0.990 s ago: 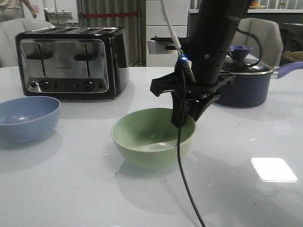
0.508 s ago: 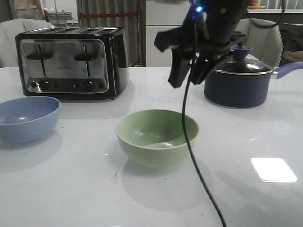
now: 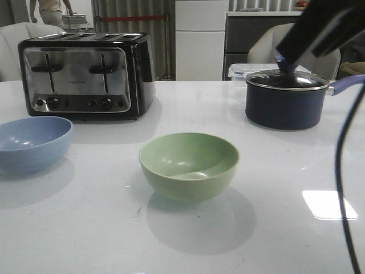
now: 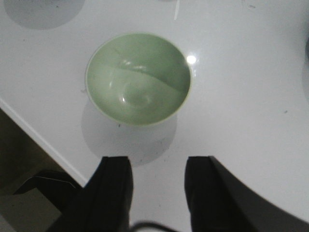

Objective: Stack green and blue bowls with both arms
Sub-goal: 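Lower the left gripper onto the rim of the light blue bowl, then grasp the blue bowl rim with the left gripper and lift it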

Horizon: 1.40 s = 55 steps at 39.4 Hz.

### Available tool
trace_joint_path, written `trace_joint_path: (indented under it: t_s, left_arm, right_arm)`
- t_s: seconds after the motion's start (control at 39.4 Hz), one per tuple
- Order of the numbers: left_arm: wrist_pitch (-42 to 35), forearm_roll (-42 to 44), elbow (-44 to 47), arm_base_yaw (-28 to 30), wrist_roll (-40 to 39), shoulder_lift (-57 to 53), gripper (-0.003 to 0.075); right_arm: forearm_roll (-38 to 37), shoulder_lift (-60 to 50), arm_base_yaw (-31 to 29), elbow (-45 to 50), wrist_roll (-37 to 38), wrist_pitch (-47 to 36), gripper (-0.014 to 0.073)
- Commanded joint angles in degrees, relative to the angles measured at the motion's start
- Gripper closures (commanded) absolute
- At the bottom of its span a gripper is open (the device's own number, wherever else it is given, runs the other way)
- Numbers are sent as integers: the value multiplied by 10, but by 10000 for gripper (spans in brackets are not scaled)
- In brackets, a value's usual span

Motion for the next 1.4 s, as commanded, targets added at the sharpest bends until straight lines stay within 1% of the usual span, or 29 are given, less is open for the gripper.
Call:
trace_joint_path:
  t_s: [0.0, 0.13, 0.25, 0.58, 0.74, 0.91, 1.14, 1.19, 1.24, 1.37]
  left_arm:
    - [-24, 8, -40, 2, -1, 24, 192]
    - [-19, 8, -65, 12, -3, 74, 192]
    - [-15, 7, -104, 38, -8, 143, 192]
    - [29, -5, -234, 101, -8, 350, 192]
    - [48, -44, -291, 130, -4, 443, 192]
    - [50, -90, -340, 139, 41, 522, 192]
    - [41, -101, -378, 140, 47, 593, 197]
    - [41, -101, -382, 140, 52, 600, 224]
    - [39, -101, -385, 140, 52, 604, 272]
    - [34, -101, -385, 140, 52, 604, 430]
  right_arm:
    - [1, -57, 0, 19, -4, -5, 200]
    - [6, -104, 0, 57, -3, 9, 200]
    - [9, -134, 0, 81, -3, 9, 200]
    - [9, -136, 0, 85, -3, 2, 200]
    - [9, -136, 0, 85, -3, -2, 200]
    - [9, -136, 0, 85, -3, -3, 200]
    - [9, -136, 0, 85, -3, -3, 200]
    - [9, -136, 0, 85, -3, -3, 200]
    - [9, -136, 0, 85, -3, -3, 200]
    - [9, -136, 0, 85, -3, -3, 200]
